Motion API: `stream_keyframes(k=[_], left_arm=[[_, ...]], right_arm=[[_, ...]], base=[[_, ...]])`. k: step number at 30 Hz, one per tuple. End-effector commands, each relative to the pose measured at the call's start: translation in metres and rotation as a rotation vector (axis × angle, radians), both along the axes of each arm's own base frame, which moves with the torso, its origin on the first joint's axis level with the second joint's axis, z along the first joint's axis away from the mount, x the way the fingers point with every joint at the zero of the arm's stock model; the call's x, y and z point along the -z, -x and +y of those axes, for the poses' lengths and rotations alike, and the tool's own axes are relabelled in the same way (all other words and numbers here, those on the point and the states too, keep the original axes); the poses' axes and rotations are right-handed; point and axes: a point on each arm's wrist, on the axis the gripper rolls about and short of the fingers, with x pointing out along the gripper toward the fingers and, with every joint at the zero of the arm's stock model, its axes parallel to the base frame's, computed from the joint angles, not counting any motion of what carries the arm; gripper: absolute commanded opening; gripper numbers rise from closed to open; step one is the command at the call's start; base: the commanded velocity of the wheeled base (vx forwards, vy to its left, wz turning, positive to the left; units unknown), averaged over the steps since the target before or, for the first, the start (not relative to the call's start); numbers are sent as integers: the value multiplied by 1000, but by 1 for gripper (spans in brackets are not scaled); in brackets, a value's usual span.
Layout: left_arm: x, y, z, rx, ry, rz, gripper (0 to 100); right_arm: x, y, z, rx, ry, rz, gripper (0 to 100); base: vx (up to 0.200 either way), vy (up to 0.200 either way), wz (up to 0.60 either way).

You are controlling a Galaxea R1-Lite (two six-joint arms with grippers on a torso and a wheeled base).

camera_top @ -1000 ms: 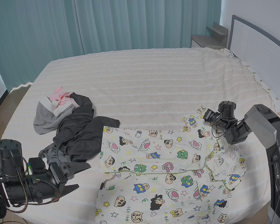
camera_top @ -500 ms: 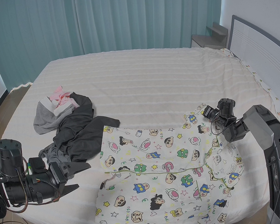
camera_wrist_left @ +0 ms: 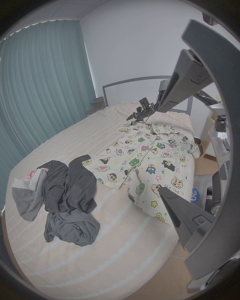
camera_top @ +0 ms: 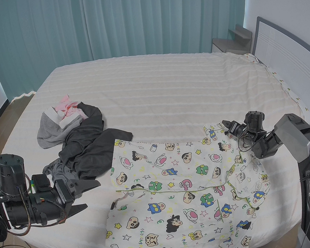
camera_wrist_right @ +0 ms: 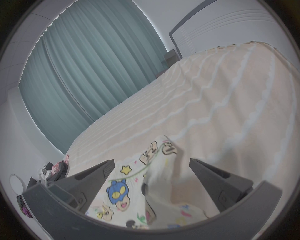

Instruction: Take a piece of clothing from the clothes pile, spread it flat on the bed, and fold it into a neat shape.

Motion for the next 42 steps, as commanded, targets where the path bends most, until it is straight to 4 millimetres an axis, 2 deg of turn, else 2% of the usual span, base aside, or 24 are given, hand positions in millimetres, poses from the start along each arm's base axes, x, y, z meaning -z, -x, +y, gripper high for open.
stream_keyframes(k=[1, 5, 10, 12, 14, 16, 17, 22, 30, 37, 42], left_arm=[[-1, 1, 0, -2, 2, -7, 100], [-1, 1, 0, -2, 2, -7, 100], [-1, 1, 1, -2, 2, -8, 100], [-1, 1, 1, -1, 1, -9, 100], [-1, 1, 1, -2, 2, -8, 100], [-1, 1, 1, -2, 2, -8, 100], [-1, 1, 1, -2, 2, -8, 100], [-1, 2, 0, -1, 2, -7, 100], [0, 2, 0, -1, 1, -4, 100], [0, 1, 0, -1, 1, 0, 100], [0, 1, 0, -1, 1, 0, 100]], right_arm=[[-39, 45, -27, -13, -24, 25, 100], [-56, 76, -52, -15, -42, 15, 100], [-62, 109, -87, -10, -71, 40, 100], [-55, 125, -100, -27, -98, 85, 100], [-39, 144, -112, -62, -129, 151, 100], [-33, 149, -115, -71, -132, 172, 100], [-24, 155, -120, -77, -123, 203, 100], [2, 162, -124, -106, -82, 270, 100], [20, 158, -122, -169, -101, 295, 100], [21, 155, -122, -199, -115, 247, 100], [15, 161, -110, -224, -182, 263, 100]], base=[[0, 0, 0], [0, 0, 0], [0, 0, 0], [0, 0, 0], [0, 0, 0], [0, 0, 0], [0, 0, 0], [0, 0, 0], [0, 0, 0], [0, 0, 0], [0, 0, 0]])
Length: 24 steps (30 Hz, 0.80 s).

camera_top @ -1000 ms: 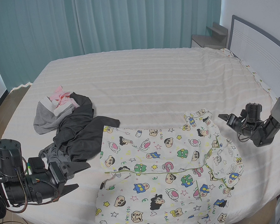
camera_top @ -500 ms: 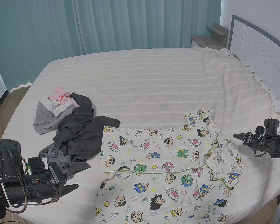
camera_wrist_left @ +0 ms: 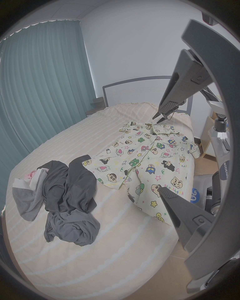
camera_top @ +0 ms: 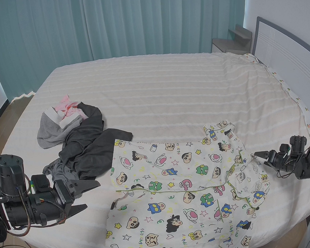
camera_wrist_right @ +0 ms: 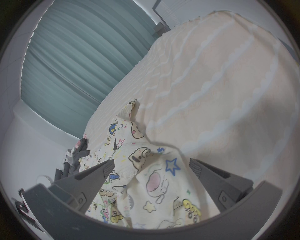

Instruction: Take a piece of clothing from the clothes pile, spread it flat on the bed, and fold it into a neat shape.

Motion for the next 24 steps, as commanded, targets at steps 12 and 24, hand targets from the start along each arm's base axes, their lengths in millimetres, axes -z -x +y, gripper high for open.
stream_keyframes(k=[12, 24], left_arm=[[0, -1, 0, 0, 1, 0, 100], [0, 0, 0, 0, 1, -1, 100]], right_arm=[[-11, 1, 40, -46, -125, 22, 100], [0, -17, 50, -48, -163, 38, 100]], base=[[0, 0, 0], [0, 0, 0]])
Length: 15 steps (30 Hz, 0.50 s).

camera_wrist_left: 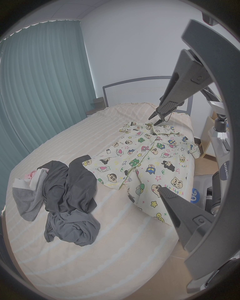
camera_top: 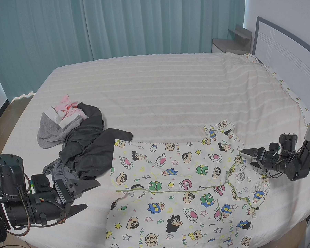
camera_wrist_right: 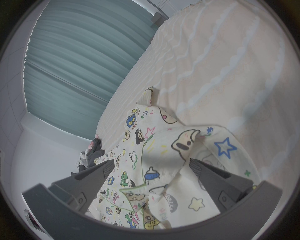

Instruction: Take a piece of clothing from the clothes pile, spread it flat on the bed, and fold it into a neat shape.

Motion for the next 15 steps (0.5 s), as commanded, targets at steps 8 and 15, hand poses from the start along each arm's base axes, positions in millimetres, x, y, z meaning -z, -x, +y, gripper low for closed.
stream_keyframes(k=[8, 15], left_arm=[[1, 0, 0, 1, 0, 3, 100], [1, -1, 0, 1, -1, 5, 100]], right_arm=[[12, -15, -3, 44, 2, 9, 0], [12, -13, -4, 62, 9, 15, 0]], base=[[0, 0, 0], [0, 0, 0]])
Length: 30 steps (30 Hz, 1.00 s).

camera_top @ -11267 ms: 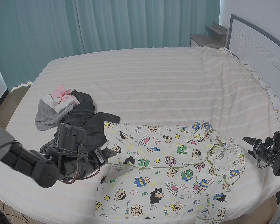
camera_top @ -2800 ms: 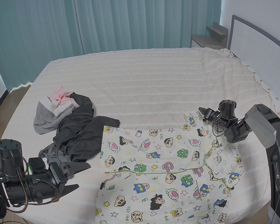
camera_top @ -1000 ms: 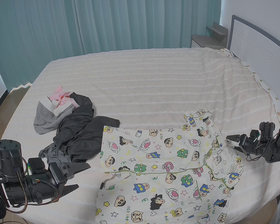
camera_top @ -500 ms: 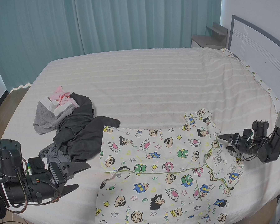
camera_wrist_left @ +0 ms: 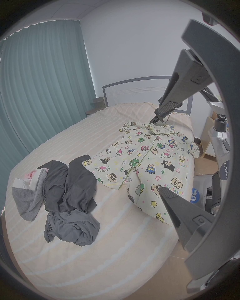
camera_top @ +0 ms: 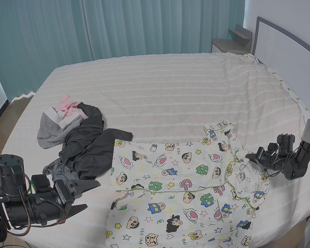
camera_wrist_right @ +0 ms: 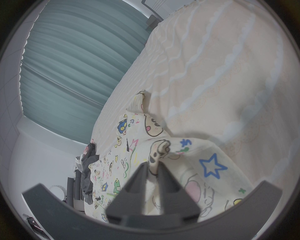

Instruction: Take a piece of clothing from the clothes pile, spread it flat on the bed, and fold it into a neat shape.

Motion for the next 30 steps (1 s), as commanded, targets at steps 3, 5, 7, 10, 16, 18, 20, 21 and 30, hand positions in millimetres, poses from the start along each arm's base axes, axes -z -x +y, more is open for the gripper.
stream_keyframes(k=[3, 5, 7, 10, 16, 18, 20, 21, 30], left_arm=[[0, 0, 0, -1, 0, 1, 100], [0, 0, 0, -1, 0, 1, 100], [0, 0, 0, -2, 0, 0, 100], [0, 0, 0, -1, 0, 1, 100], [1, 0, 0, -1, -1, 3, 100], [1, 0, 0, -1, -1, 3, 100], [1, 0, 0, -1, -1, 3, 100], [1, 0, 0, -1, -1, 3, 100], [1, 0, 0, -2, -1, 3, 100]], right_arm=[[1, 0, -1, 10, 5, 4, 0], [-2, -1, -1, 12, 7, -7, 0], [-3, -2, -2, 14, 8, -23, 0], [-6, -5, -3, 29, -10, -53, 0], [-6, -13, -3, 73, -39, -72, 0], [-4, -18, -4, 81, -35, -78, 0], [-3, -21, -4, 81, -35, -81, 0], [-3, -23, -5, 83, -34, -86, 0], [0, -32, -9, 108, -23, -99, 0]], base=[[0, 0, 0], [0, 0, 0], [0, 0, 0], [0, 0, 0], [0, 0, 0], [0, 0, 0], [0, 0, 0], [0, 0, 0], [0, 0, 0]])
